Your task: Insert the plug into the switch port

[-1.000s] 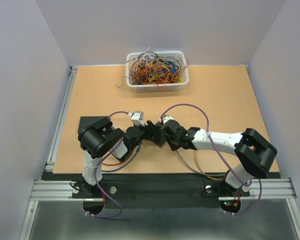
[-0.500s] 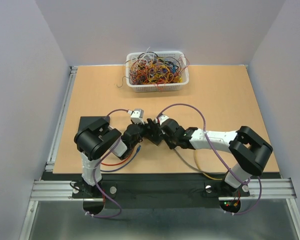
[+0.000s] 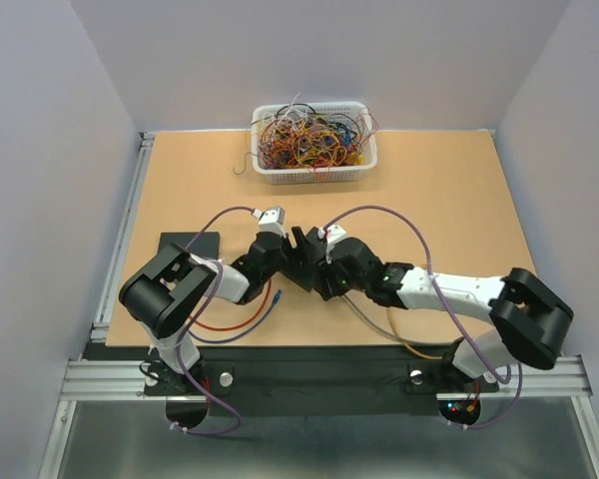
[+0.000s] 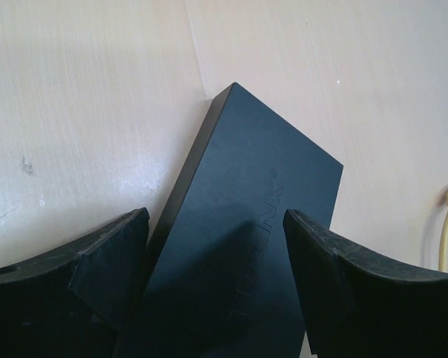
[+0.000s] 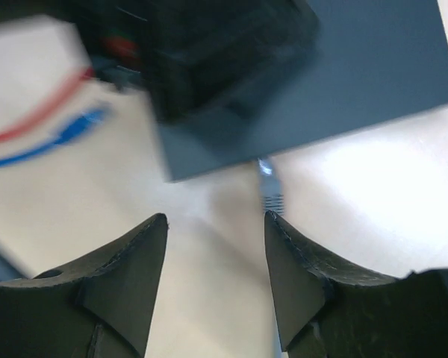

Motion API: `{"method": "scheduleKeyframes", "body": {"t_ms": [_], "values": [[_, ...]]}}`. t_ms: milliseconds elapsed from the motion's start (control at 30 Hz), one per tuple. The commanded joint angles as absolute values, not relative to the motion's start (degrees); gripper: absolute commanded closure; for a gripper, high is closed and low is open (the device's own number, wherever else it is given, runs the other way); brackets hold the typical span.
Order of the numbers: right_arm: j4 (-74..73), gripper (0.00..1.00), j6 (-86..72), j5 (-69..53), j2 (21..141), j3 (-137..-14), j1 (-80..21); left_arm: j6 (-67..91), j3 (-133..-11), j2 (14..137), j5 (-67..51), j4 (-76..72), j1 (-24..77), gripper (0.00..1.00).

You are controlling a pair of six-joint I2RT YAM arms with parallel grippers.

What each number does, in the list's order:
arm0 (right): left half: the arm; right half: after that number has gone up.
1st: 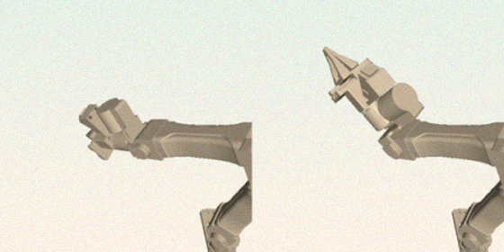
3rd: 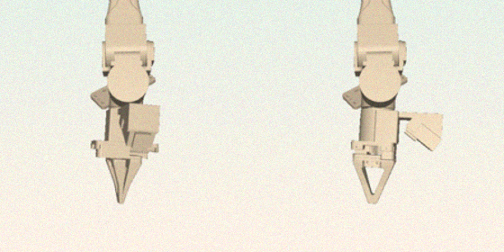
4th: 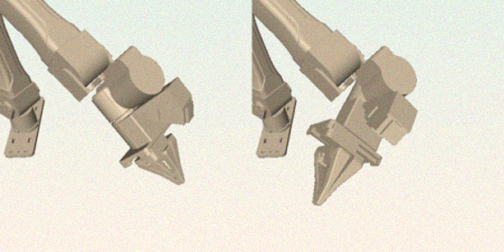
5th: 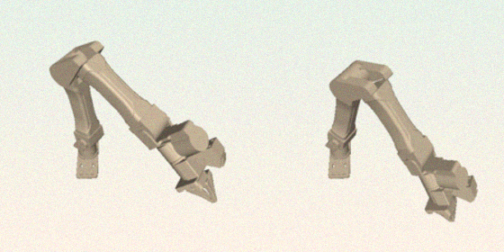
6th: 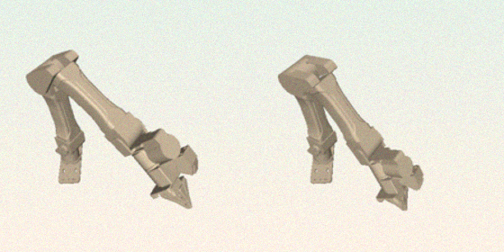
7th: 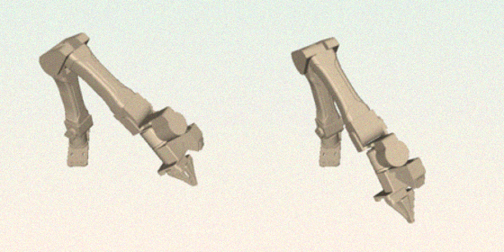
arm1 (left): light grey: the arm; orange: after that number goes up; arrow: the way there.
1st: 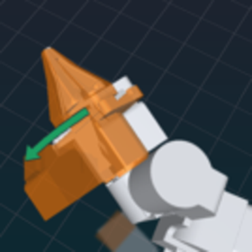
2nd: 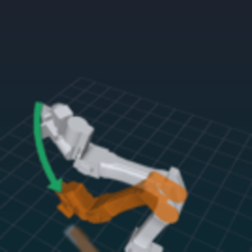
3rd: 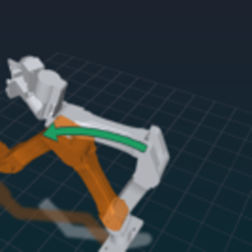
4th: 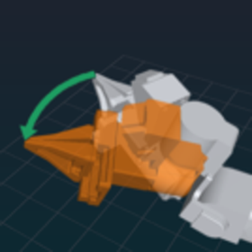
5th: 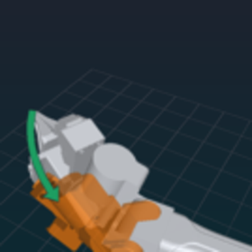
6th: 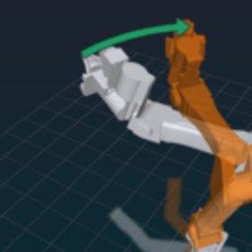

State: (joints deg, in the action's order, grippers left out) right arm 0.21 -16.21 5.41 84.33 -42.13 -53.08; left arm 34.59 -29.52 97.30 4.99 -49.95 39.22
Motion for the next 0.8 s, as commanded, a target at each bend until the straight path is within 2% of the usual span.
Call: {"method": "scheduleKeyframes", "body": {"t_ms": [0,200,267,333,500,767], "values": [[4.9,0.39,-22.1,9.5,73.9,-42.1,-53.9,35.0,-29.6,98.8,5.6,-26.3,38.1,0.13],[-11.5,0.34,-26.4,24.9,64.8,-45.7,-53.7,33.7,-33.8,94.9,7.3,-20.3,36.9,0.11],[-17.8,0.33,-30.0,33.5,63.5,-46.1,-53.2,33.0,-35.0,93.9,7.7,-18.1,36.7,0.11],[-22.0,0.33,-34.4,38.3,63.2,-46.3,-48.7,32.2,-36.5,92.0,7.9,-16.2,36.5,0.11],[-23.9,0.33,-36.7,27.7,62.4,-41.7,-32.2,29.6,-39.3,86.2,7.8,-11.8,36.3,0.11],[-23.9,0.33,-38.4,23.0,72.8,-43.7,-24.5,26.6,-39.6,72.7,8.7,-4.8,36.0,0.11]]}}
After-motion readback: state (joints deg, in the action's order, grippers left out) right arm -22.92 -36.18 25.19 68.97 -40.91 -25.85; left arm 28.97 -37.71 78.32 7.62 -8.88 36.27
